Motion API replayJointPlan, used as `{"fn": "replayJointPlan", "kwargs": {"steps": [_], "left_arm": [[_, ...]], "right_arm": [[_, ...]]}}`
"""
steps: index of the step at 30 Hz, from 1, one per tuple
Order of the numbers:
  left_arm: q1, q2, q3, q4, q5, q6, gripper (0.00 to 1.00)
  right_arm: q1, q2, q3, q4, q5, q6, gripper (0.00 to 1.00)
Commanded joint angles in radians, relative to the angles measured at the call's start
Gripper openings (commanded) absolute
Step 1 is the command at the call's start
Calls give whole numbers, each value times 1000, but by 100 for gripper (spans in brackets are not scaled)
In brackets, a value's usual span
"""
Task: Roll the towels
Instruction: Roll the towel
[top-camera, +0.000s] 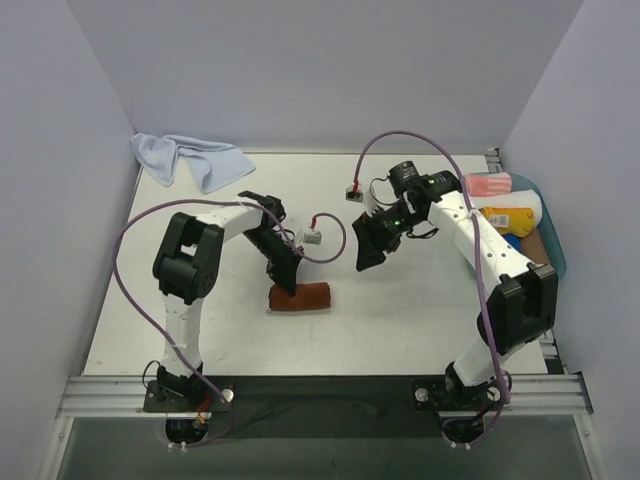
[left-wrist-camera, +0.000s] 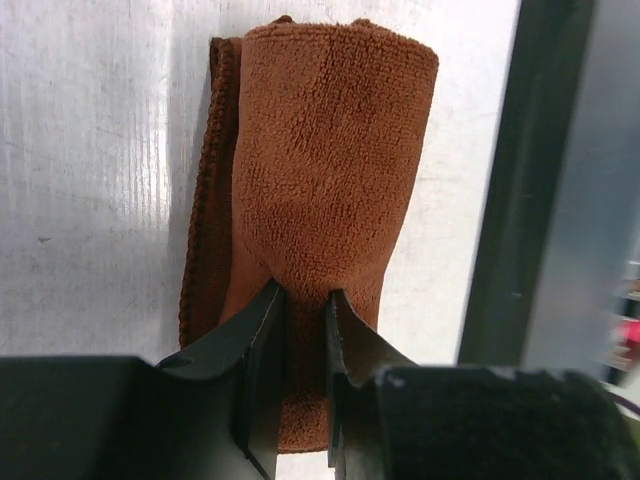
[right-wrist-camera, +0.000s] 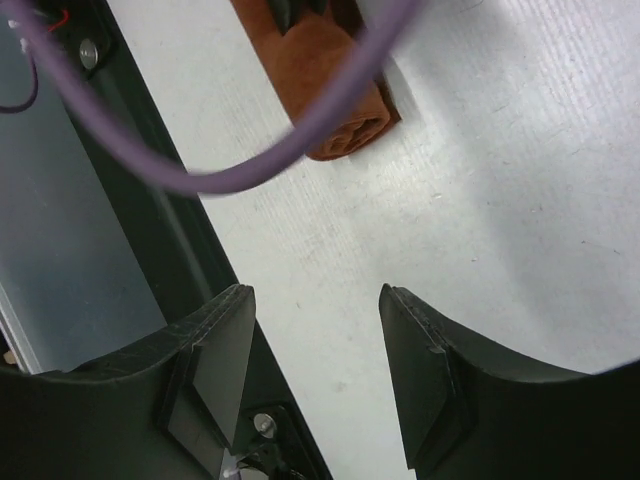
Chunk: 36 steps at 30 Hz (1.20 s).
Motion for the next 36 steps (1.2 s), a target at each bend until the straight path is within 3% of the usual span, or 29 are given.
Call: {"fn": "replayJointPlan", "kwargs": {"steps": [1,9,14,18,28,33,36], "left_arm": [[28,184,94,-141,-57,91,12],[58,360,283,-315,-17,165,12],[60,390,297,-318,-5,177,13],[61,426,322,-371,6,206,15],[61,476,377,-436,9,244,18],[74,430,331,-347,-11,176,32],[89,420,322,-379,-11,181,44]], "right_arm": [[51,-111,-57,30,62,5,54],[339,-205,-204,280,404,5,63],[490,-152,-295,508,618,-67,65],[564,-78,-339,636,698,-129,71],[616,43,-436,792,669,-276,68],[608,98,-440,774,626,-294,54],[607,118,-447,752,606,-296,49]]}}
